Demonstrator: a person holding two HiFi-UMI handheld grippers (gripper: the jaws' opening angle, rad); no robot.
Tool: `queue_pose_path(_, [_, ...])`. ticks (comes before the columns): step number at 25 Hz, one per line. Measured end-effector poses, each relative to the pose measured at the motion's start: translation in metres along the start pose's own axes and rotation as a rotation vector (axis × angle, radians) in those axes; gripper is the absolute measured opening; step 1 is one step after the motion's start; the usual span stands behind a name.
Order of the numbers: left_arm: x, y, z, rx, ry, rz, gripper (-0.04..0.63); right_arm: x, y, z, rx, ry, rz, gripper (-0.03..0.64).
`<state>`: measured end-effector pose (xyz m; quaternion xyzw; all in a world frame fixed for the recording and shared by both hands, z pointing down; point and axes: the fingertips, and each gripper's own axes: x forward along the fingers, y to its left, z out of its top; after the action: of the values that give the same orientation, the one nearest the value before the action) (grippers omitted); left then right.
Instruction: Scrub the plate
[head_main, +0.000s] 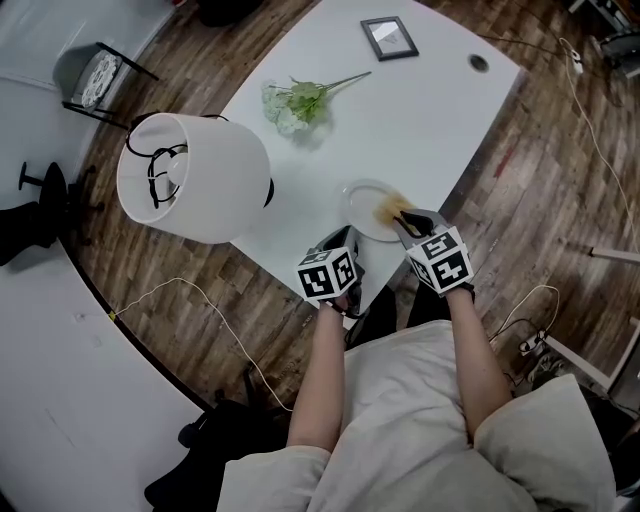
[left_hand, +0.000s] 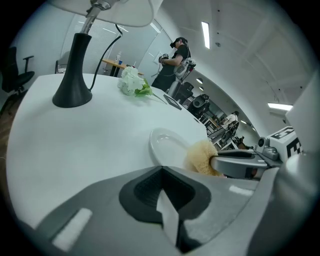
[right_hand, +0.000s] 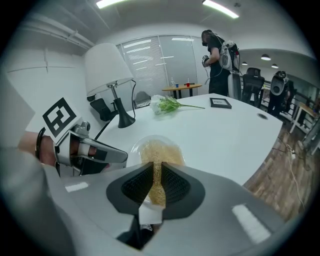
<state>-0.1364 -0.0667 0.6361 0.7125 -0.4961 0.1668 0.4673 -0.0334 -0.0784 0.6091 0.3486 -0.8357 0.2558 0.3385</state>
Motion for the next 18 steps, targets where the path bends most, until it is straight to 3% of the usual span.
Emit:
queue_pose_path(8, [0.0, 0.001, 0.0, -0.006, -0.007, -0.001, 0.002, -0.011, 0.005, -0.01, 0.034, 0.004, 0.029, 0.071])
queue_pose_path(18, [-0.003, -0.003, 0.002, -0.013, -0.031, -0.022, 0.001, -0.003, 0.024, -0.01, -0.016, 0.04, 0.066, 0.071])
